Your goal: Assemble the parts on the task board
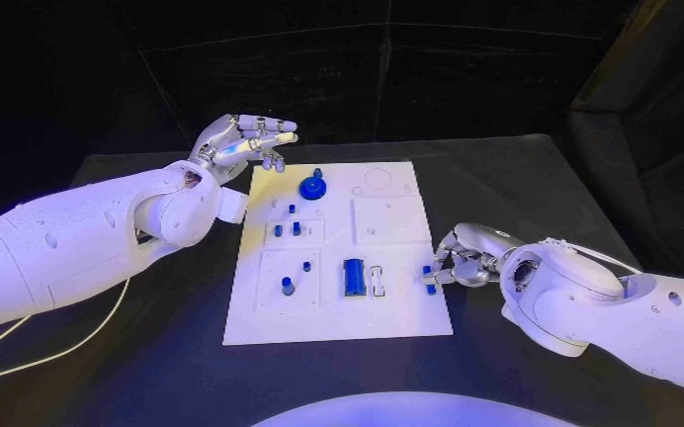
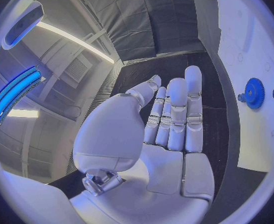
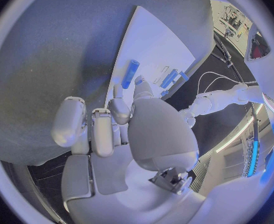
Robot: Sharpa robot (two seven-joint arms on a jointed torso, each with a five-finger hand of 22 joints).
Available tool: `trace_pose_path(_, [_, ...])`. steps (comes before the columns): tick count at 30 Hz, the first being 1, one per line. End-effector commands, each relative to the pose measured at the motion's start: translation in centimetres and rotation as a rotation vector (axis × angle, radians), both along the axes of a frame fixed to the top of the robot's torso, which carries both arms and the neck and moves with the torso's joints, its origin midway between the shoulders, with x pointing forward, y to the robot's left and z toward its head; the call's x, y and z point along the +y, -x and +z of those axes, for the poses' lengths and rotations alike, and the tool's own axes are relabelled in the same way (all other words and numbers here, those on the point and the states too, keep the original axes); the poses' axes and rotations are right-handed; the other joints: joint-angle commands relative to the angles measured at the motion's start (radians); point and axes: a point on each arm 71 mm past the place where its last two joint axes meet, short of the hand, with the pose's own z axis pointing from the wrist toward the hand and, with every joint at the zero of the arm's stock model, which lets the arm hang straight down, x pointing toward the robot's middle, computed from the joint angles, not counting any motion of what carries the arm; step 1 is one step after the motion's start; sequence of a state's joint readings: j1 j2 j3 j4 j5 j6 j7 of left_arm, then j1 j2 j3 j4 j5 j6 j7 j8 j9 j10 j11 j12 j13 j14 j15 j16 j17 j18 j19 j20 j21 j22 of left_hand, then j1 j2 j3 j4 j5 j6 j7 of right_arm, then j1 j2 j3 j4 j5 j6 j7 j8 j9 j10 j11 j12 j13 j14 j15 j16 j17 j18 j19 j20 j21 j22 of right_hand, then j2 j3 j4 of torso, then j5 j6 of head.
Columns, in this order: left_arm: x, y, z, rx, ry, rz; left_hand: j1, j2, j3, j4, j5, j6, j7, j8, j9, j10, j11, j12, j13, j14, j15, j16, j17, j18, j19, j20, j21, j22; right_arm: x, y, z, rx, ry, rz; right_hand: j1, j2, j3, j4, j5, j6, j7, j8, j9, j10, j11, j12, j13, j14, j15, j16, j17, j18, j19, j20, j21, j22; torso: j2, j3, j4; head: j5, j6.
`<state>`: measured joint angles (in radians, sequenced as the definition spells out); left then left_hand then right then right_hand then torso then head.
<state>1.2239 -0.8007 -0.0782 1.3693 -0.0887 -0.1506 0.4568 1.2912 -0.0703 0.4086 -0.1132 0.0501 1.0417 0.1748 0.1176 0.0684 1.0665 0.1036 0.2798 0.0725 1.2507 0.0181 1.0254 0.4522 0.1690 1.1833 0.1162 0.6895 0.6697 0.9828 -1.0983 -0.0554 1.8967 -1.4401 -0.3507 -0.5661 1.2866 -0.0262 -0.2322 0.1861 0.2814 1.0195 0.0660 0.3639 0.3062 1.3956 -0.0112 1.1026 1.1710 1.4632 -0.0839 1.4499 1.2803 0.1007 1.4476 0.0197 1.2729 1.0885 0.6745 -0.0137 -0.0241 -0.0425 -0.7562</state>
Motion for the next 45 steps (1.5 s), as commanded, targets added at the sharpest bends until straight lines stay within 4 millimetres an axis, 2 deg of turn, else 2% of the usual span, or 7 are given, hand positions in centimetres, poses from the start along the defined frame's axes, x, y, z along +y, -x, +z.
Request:
trace_pose_path(1, [-0.1, 0.0, 0.1, -0.001, 0.008, -0.011, -0.003, 0.009, -0.006, 0.001, -0.001, -0.002, 0.002, 0.007, 0.001, -0.007, 0.001, 0.005, 0.0, -0.005, -0.001, 0.004, -0.002, 0.014, -0.001, 0.001, -0.007, -0.002, 0.1, 0.1, -0.2, 0.018, 0.057, 0.029, -0.001, 0.0, -0.005, -0.001, -0.005, 0.01, -0.002, -0.001, 0.002, 0.004, -0.003, -0.001, 0.002, 0.058, 0.0, 0.0, 0.001, -0.007, -0.002, 0.002, 0.004, 0.002, 0.0, -0.0005, 0.0001, 0.001, 0.0])
trace_pose_path(19, [0.0, 0.1, 0.1, -0.001, 0.008, -0.009, -0.003, 0.009, -0.006, 0.001, -0.001, -0.002, 0.002, 0.007, 0.001, -0.007, 0.001, 0.005, 0.0, -0.005, -0.001, 0.004, -0.002, 0.014, -0.001, 0.001, -0.007, -0.002, 1.2, -0.2, -0.7, -0.003, 0.167, 0.075, 0.063, 0.026, 0.008, -0.038, 0.024, 0.02, -0.006, -0.006, 0.012, 0.003, -0.008, -0.004, 0.005, 0.058, -0.005, -0.001, 0.002, -0.007, -0.003, -0.002, 0.006, 0.004, 0.0, -0.0013, -0.0002, 0.007, 0.0])
trace_pose_path(26, [0.0, 0.1, 0.1, -0.001, 0.008, -0.009, -0.003, 0.009, -0.006, 0.001, -0.001, -0.002, 0.002, 0.007, 0.001, -0.007, 0.001, 0.005, 0.0, -0.005, -0.001, 0.004, -0.002, 0.014, -0.001, 0.001, -0.007, -0.002, 1.5, -0.2, -0.5, -0.029, 0.173, 0.071, 0.152, 0.08, 0.077, -0.08, 0.038, 0.022, -0.013, -0.019, 0.012, -0.004, -0.017, -0.012, 0.004, 0.058, -0.012, -0.002, 0.003, -0.007, -0.002, -0.008, 0.007, 0.006, 0.0, -0.0001, 0.0001, 0.007, 0.0])
trace_pose_path(29, [0.0, 0.1, 0.1, -0.001, 0.008, -0.009, -0.003, 0.009, -0.006, 0.001, -0.001, -0.002, 0.002, 0.007, 0.001, -0.007, 0.001, 0.005, 0.0, -0.005, -0.001, 0.004, -0.002, 0.014, -0.001, 0.001, -0.007, -0.002, 1.7, -0.1, -0.3, -0.037, 0.148, 0.062, 0.16, 0.085, 0.106, -0.078, 0.044, 0.024, -0.014, -0.026, 0.01, -0.004, -0.018, -0.014, 0.004, 0.058, -0.013, -0.002, 0.005, -0.008, -0.001, -0.01, 0.008, 0.008, 0.0, 0.0002, -0.0003, 0.006, -0.001])
trace_pose_path(31, [0.1, 0.1, 0.0, -0.001, 0.008, -0.009, -0.003, 0.009, -0.006, 0.001, -0.001, -0.002, 0.002, 0.007, 0.001, -0.007, 0.001, 0.005, 0.0, -0.005, -0.001, 0.004, -0.002, 0.014, -0.001, 0.001, -0.007, -0.002, 1.8, 0.0, -0.2, -0.038, 0.118, 0.053, 0.15, 0.082, 0.124, -0.067, 0.064, 0.026, -0.014, -0.031, 0.009, -0.003, -0.018, -0.014, 0.005, 0.058, -0.013, -0.001, 0.007, -0.008, 0.0, -0.01, 0.009, 0.009, -0.001, 0.0003, -0.0004, 0.006, -0.001])
trace_pose_path(38, [0.0, 0.1, 0.0, 0.0, 0.009, -0.01, -0.003, 0.009, -0.006, 0.001, -0.001, -0.002, 0.002, 0.007, 0.001, -0.007, 0.001, 0.005, 0.0, -0.005, -0.001, 0.004, -0.002, 0.014, -0.001, 0.001, -0.007, -0.002, 2.6, 0.7, 0.8, -0.06, -0.043, 0.017, 0.116, 0.021, 0.244, -0.015, 0.126, 0.037, -0.014, -0.053, 0.011, 0.003, -0.017, -0.015, 0.009, 0.059, -0.013, -0.002, 0.009, -0.008, 0.0, -0.012, 0.008, 0.01, 0.0, -0.001, 0.0014, -0.001, 0.001])
trace_pose_path(45, [0.0, 0.1, -0.1, 0.001, 0.008, -0.01, -0.003, 0.009, -0.006, 0.001, -0.001, -0.002, 0.002, 0.007, 0.001, -0.007, 0.001, 0.005, 0.0, -0.005, -0.001, 0.004, -0.002, 0.014, -0.001, 0.001, -0.007, -0.002, 3.2, 1.0, 1.5, -0.096, -0.157, -0.004, 0.092, -0.039, 0.353, 0.015, 0.133, 0.045, -0.013, -0.062, 0.019, 0.007, -0.017, -0.016, 0.013, 0.06, -0.013, -0.002, 0.012, -0.008, 0.001, -0.013, 0.009, 0.011, 0.0, -0.0013, 0.0014, 0.003, 0.001])
